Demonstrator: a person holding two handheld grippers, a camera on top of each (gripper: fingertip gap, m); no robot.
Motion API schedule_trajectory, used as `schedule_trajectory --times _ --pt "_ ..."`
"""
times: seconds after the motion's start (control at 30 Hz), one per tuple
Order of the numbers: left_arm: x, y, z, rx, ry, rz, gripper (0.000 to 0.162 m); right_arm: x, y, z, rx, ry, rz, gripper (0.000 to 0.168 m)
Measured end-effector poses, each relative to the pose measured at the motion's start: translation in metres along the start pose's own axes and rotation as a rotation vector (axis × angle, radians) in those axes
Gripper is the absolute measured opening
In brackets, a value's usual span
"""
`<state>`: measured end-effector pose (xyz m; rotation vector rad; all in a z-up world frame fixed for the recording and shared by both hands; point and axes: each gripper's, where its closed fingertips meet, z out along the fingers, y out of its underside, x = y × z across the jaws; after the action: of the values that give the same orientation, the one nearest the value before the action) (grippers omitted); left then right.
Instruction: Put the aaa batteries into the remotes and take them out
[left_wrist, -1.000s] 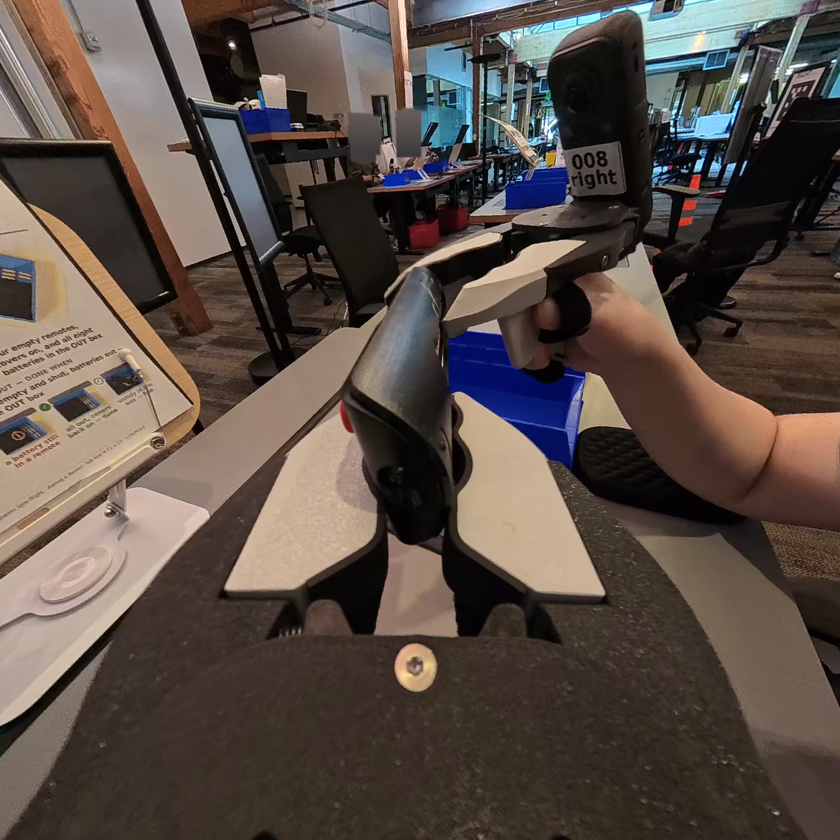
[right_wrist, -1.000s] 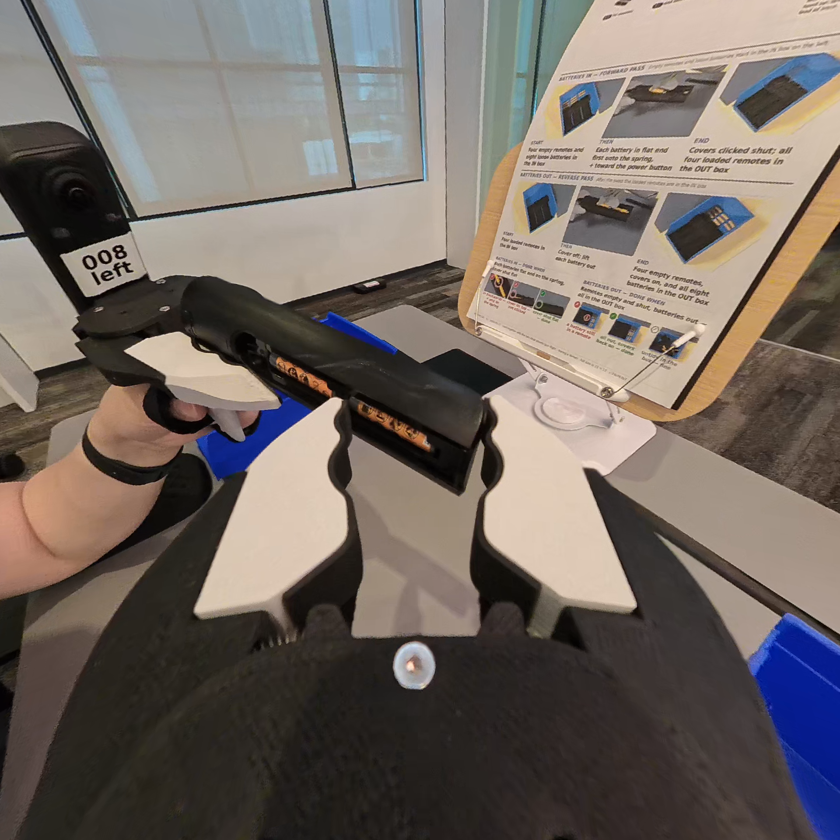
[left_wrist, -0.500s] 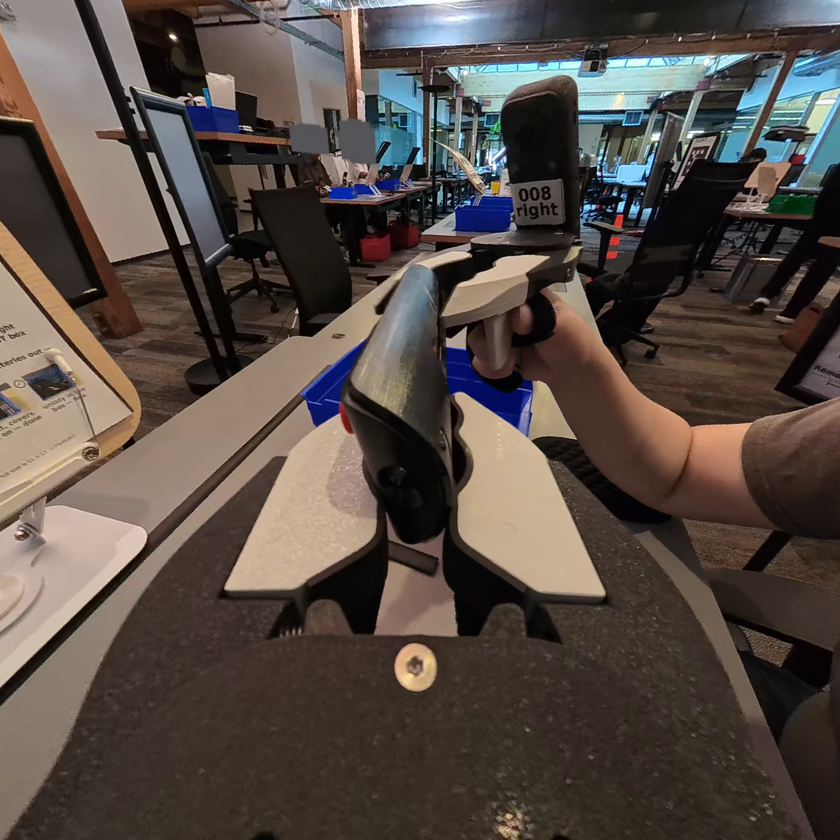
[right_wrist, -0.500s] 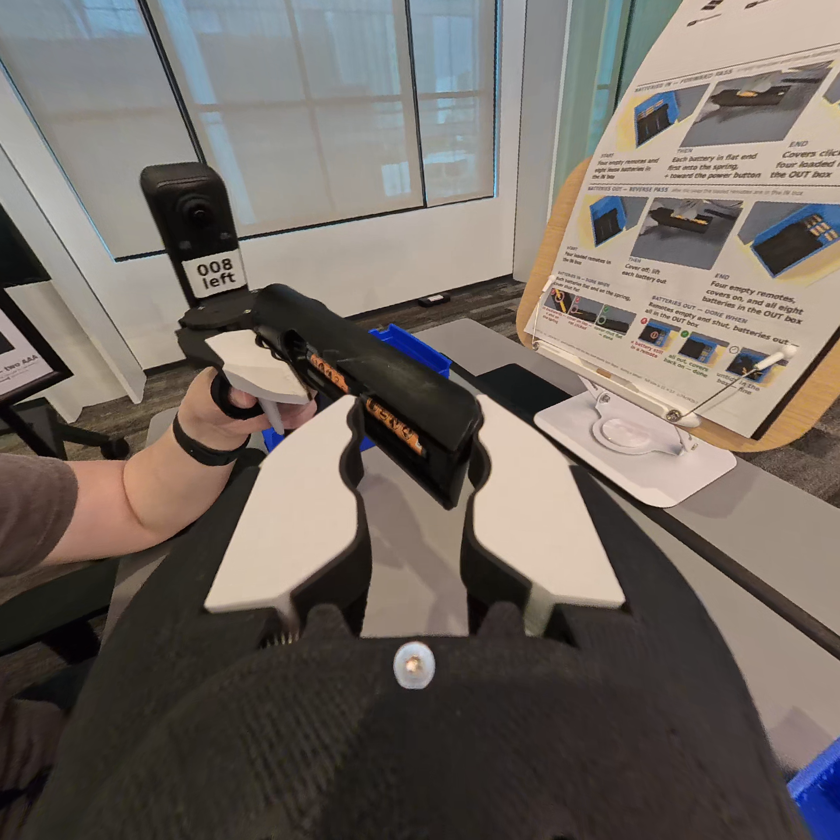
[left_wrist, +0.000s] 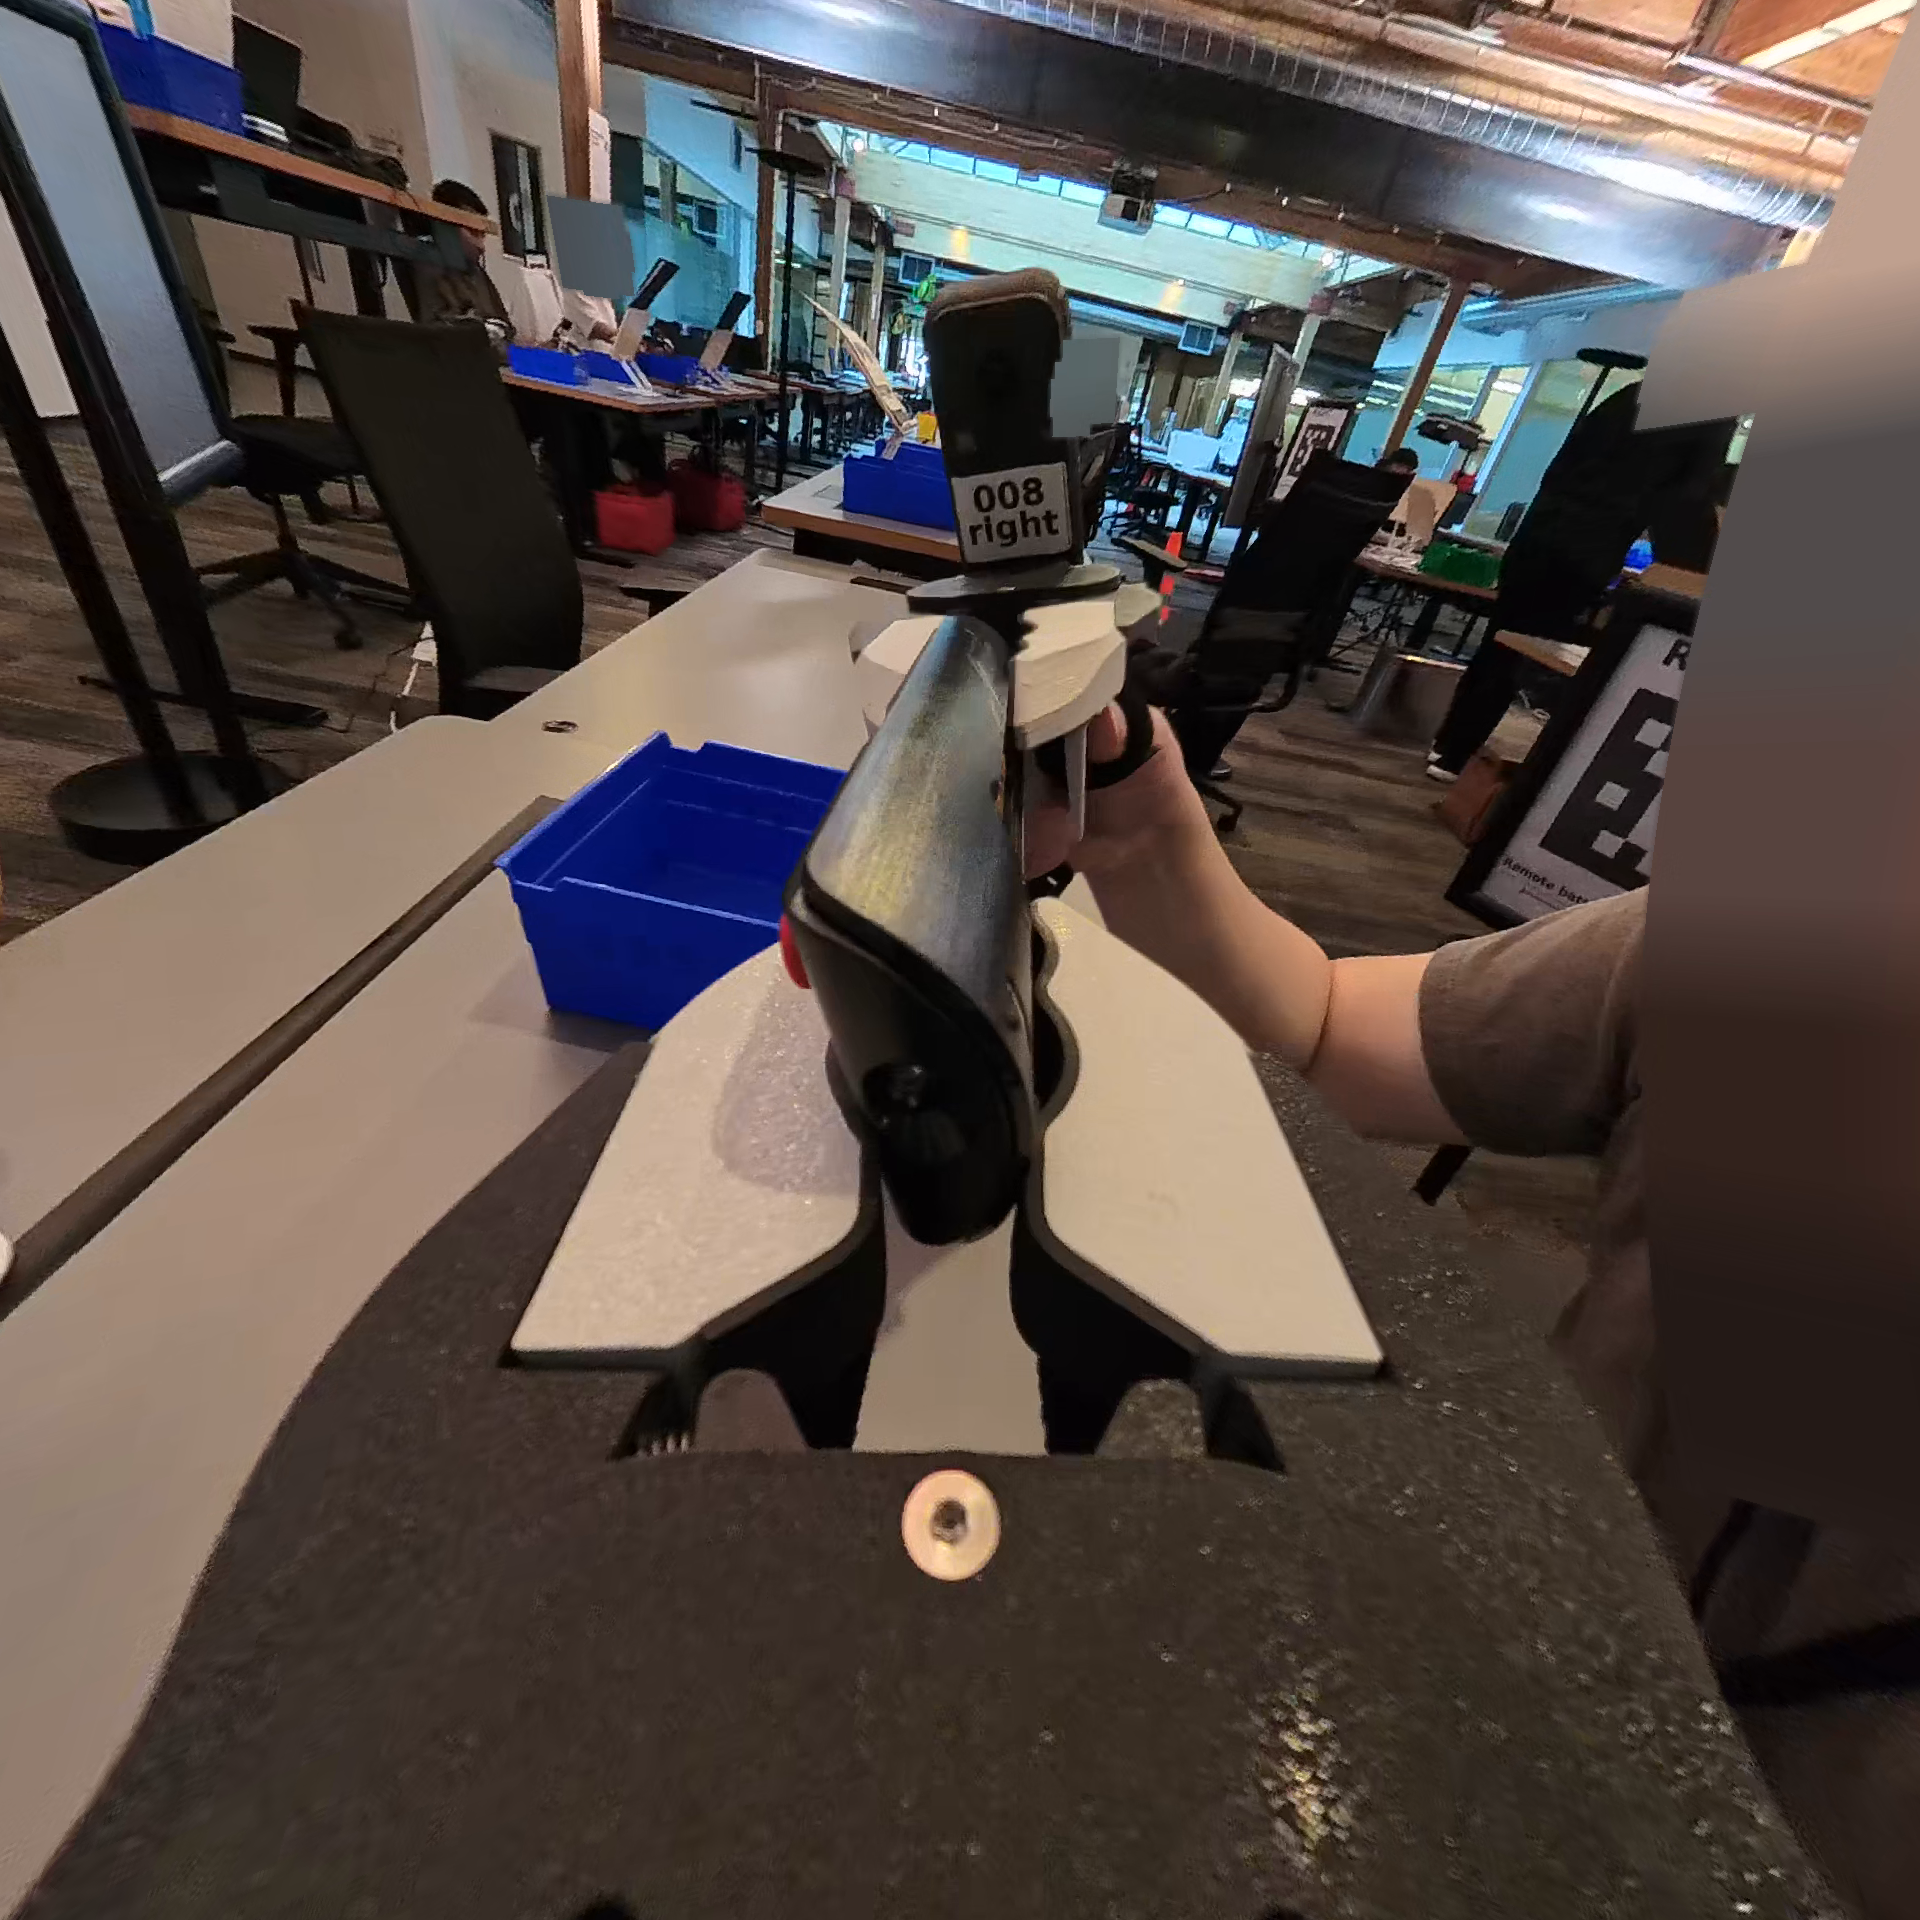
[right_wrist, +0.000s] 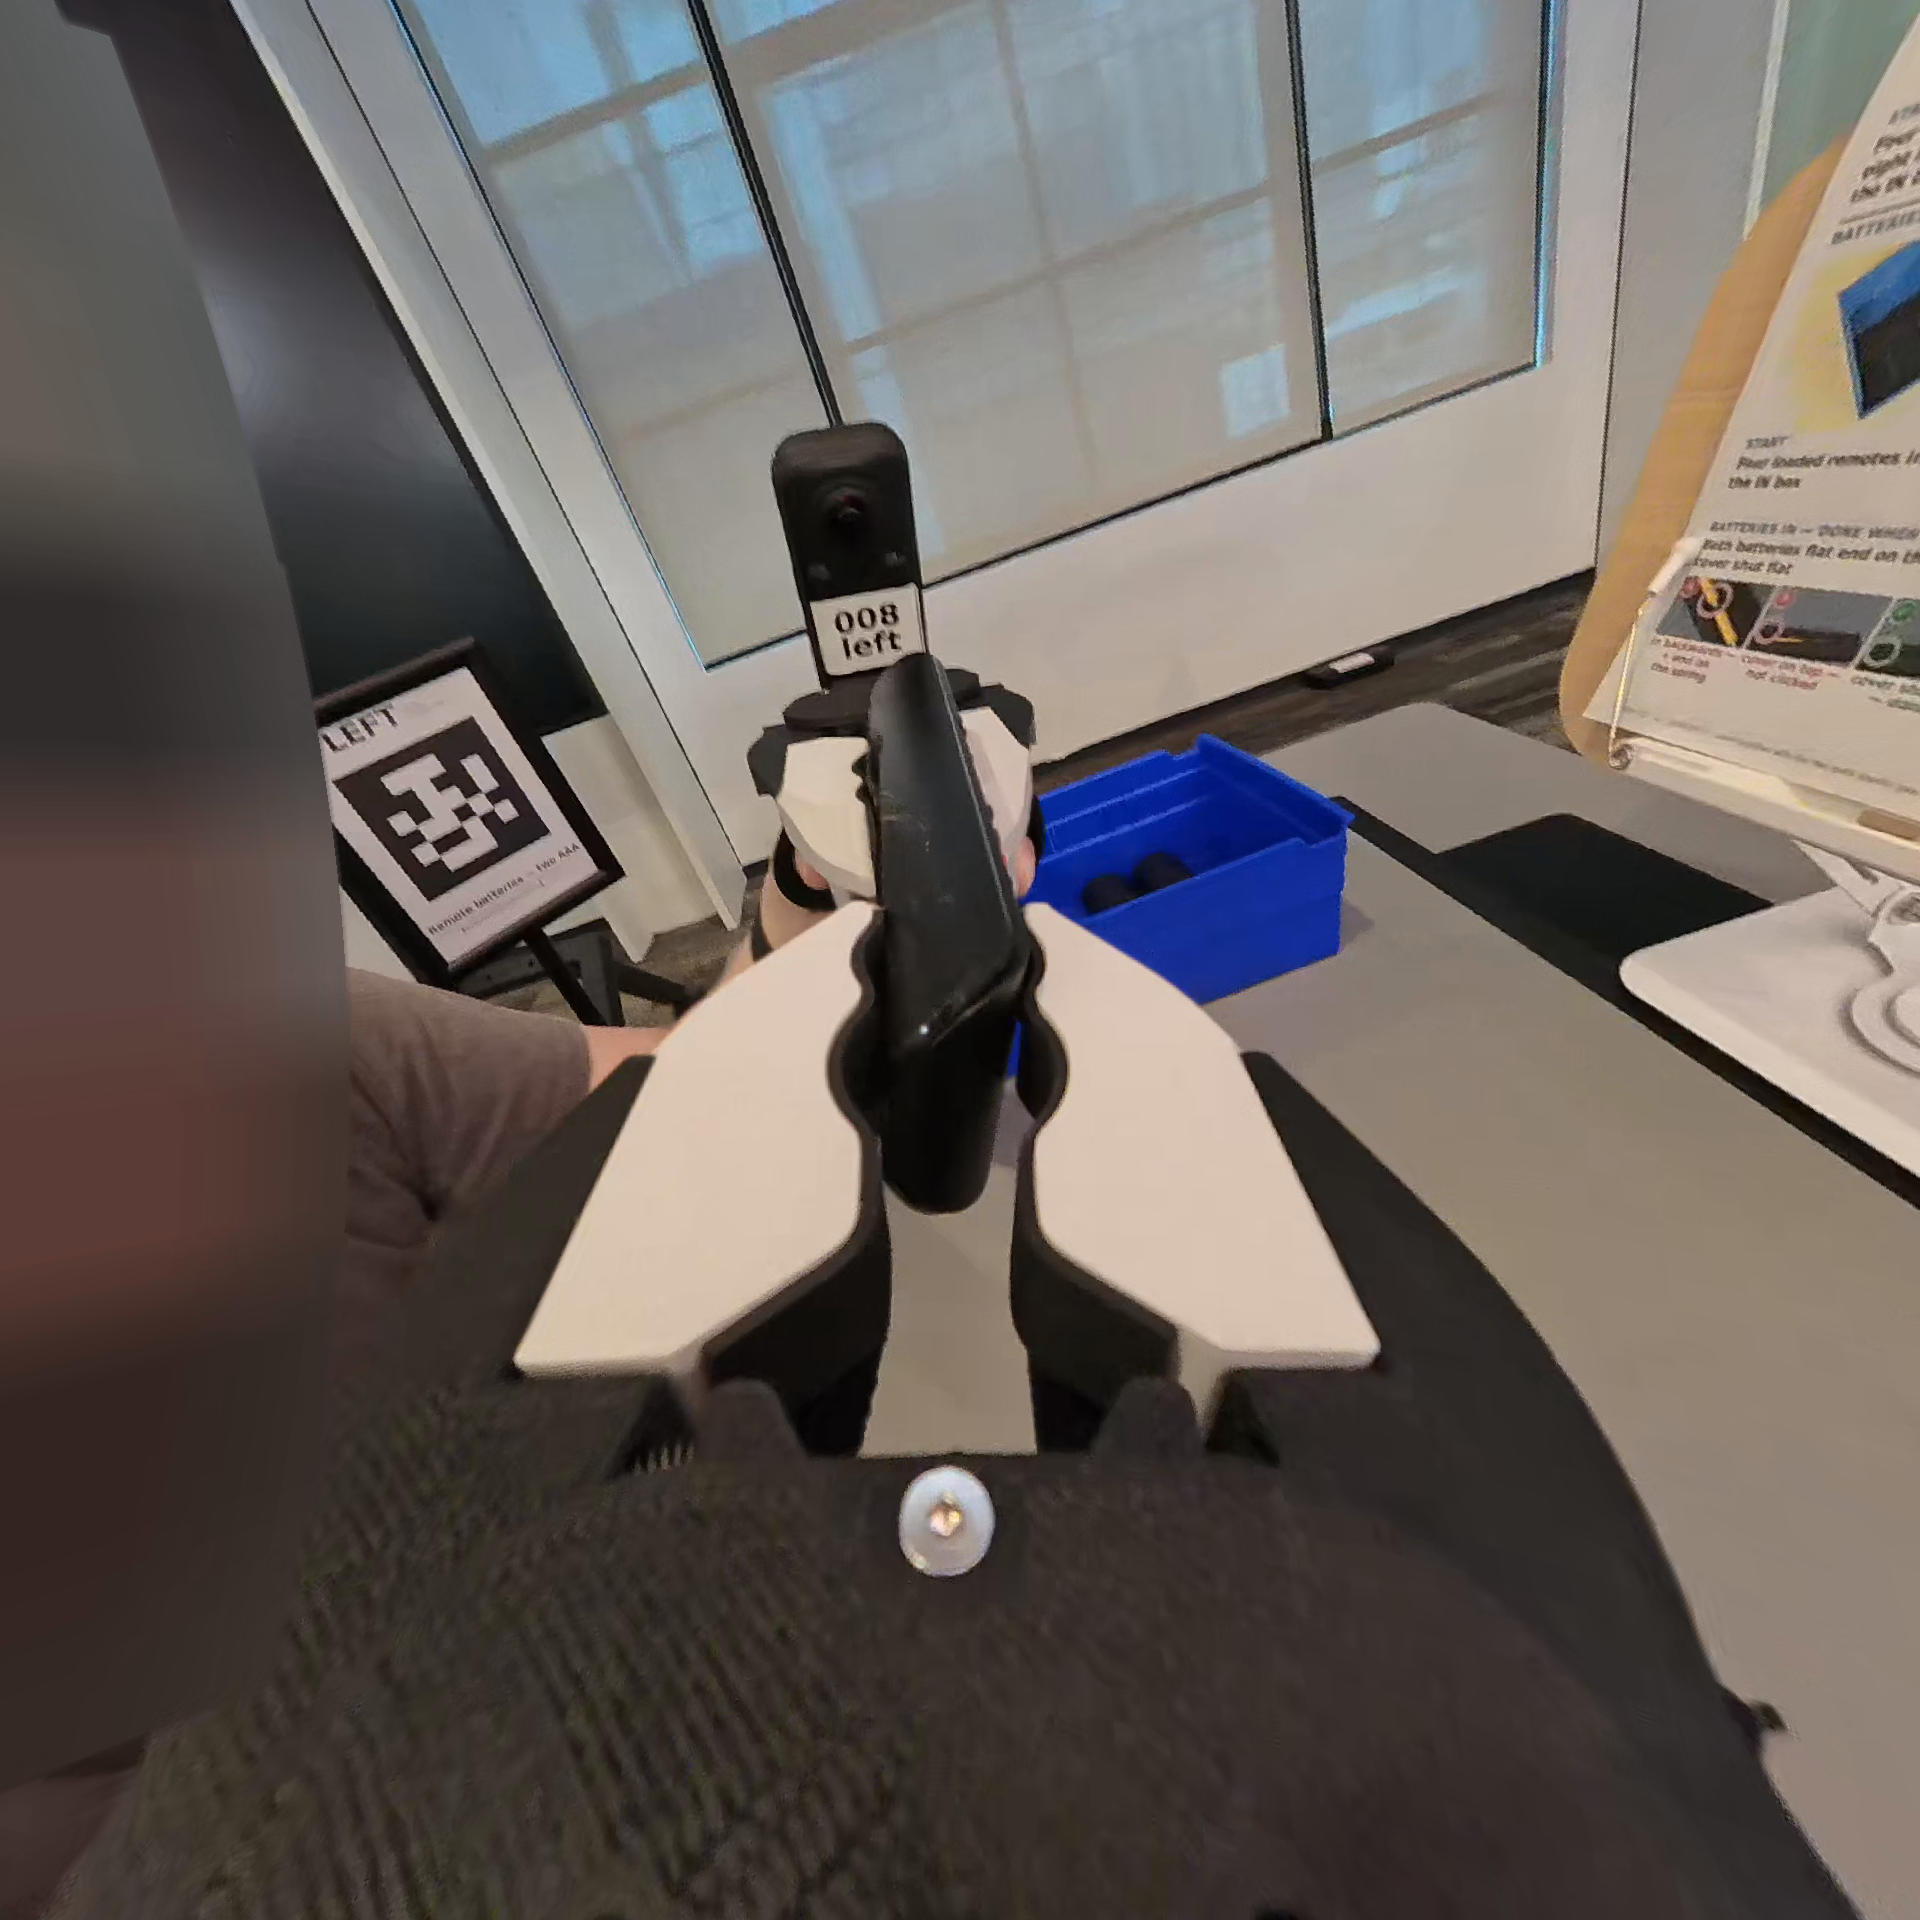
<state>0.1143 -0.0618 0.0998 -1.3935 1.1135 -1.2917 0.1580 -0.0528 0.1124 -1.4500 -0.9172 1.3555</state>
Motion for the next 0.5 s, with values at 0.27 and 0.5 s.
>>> schedule_trajectory --times 0.27,0.5 --pt "0.001 -0.001 -0.006 -0.018 0.007 0.017 0.024 -0.005 0.002 0.004 -0.008 -0.019 0.011 0.022" --pt "0.004 -0.002 -0.009 -0.028 0.024 0.021 0.023 -0.01 0.004 0.007 -0.039 -0.038 0.014 0.021"
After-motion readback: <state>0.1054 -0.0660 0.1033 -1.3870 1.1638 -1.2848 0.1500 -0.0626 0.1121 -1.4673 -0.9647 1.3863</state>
